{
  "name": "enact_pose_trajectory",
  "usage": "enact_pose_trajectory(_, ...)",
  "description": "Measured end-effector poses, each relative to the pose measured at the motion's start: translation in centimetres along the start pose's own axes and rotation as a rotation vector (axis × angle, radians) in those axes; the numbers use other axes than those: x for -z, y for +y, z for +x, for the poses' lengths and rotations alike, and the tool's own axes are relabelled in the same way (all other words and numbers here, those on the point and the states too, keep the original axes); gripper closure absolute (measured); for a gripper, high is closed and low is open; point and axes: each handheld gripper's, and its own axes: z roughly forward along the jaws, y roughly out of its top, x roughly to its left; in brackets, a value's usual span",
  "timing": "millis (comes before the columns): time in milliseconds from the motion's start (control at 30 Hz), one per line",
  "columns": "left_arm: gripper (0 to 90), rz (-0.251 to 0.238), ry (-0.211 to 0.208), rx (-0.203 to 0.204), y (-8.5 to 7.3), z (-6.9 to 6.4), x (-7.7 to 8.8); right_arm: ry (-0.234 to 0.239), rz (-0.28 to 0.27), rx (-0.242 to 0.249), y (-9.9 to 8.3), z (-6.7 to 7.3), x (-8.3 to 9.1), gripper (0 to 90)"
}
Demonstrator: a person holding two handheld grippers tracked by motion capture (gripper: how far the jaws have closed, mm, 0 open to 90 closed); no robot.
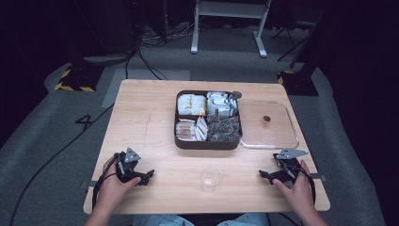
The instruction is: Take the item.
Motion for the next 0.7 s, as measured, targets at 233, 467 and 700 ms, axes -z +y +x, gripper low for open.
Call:
enact_pose_trajectory(233,1.8,-0.007,0.034,0.045,0.0,-0.4,0.0,-0.006,-0.001,-0.010,0.0,0.1,0.1,0.3)
enact_pose_trajectory(467,29.6,-0.031,0.049,0.097,0.5,-0.7,0.9,-0.036,-0.001,-0.038,-0.2,0.5,0.2,1.0)
enact_pose_trajectory(700,36.6,-0.082,0.042,0.094,1.7,-2.2,3.0,-0.045,-0.004,-0.046,-0.2,0.6,0.3,1.5)
